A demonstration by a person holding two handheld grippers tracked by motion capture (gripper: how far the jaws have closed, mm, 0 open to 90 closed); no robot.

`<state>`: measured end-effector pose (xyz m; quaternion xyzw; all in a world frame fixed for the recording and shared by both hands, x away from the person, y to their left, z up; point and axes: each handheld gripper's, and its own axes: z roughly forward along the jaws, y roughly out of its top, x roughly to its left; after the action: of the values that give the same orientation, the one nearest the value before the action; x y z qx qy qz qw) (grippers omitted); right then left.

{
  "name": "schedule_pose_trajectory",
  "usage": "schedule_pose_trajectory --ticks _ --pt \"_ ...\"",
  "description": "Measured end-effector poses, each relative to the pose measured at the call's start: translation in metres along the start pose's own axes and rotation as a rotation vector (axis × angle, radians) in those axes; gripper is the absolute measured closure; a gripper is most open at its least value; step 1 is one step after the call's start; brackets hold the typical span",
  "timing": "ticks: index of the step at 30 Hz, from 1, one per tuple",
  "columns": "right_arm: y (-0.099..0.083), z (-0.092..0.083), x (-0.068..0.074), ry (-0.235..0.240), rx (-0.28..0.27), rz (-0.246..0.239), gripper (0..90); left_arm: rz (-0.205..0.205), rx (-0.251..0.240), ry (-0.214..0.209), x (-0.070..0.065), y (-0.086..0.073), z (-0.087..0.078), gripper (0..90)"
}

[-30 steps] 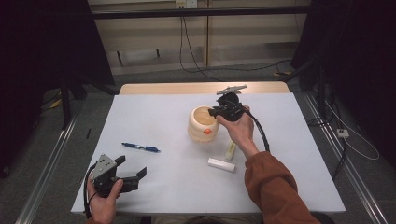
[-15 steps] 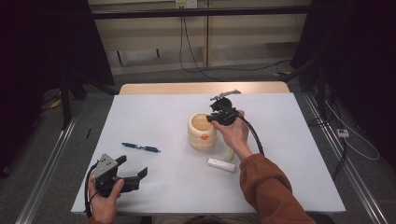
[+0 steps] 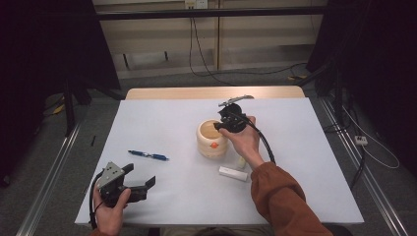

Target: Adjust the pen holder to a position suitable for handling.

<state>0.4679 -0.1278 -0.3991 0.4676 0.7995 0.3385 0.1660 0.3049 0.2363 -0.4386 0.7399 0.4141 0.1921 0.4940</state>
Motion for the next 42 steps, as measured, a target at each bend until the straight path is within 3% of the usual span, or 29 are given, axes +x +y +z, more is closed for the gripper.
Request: schedule_pose_trajectory --ticks 4,11,19,21,26,29,32,42 --pt "-0.002 -0.005 -0.004 0.048 -0.002 -0.020 42.7 -0.002 0.001 0.000 0.000 0.000 0.000 5.2" --pt "-0.009 -0.018 -0.009 0.081 -0.126 0.001 18.6 -0.002 0.005 0.004 0.000 0.000 0.001 5.2" --pt "-0.021 -0.029 -0.023 0.131 -0.169 0.064 14.9 -0.007 0.006 0.002 0.002 -0.001 0.001 5.2" --pt "-0.027 -0.032 -0.026 0.143 -0.173 0.077 10.1 -0.006 0.006 -0.001 0.001 -0.001 0.001 5.2" --pt "-0.046 -0.038 -0.029 0.171 -0.201 0.075 5.6 0.005 0.011 -0.007 0.000 0.000 0.002 5.2" --pt "-0.052 -0.047 -0.031 0.158 -0.208 0.072 7.2 0.011 0.012 -0.004 0.000 0.000 0.002 5.2" --pt "-0.058 -0.061 -0.033 0.162 -0.260 0.059 5.0 0.006 0.009 0.000 0.000 0.000 0.002 5.2" --pt "-0.079 -0.071 -0.039 0.171 -0.239 0.048 6.4 0.003 0.013 -0.013 0.003 -0.001 0.004 5.2"
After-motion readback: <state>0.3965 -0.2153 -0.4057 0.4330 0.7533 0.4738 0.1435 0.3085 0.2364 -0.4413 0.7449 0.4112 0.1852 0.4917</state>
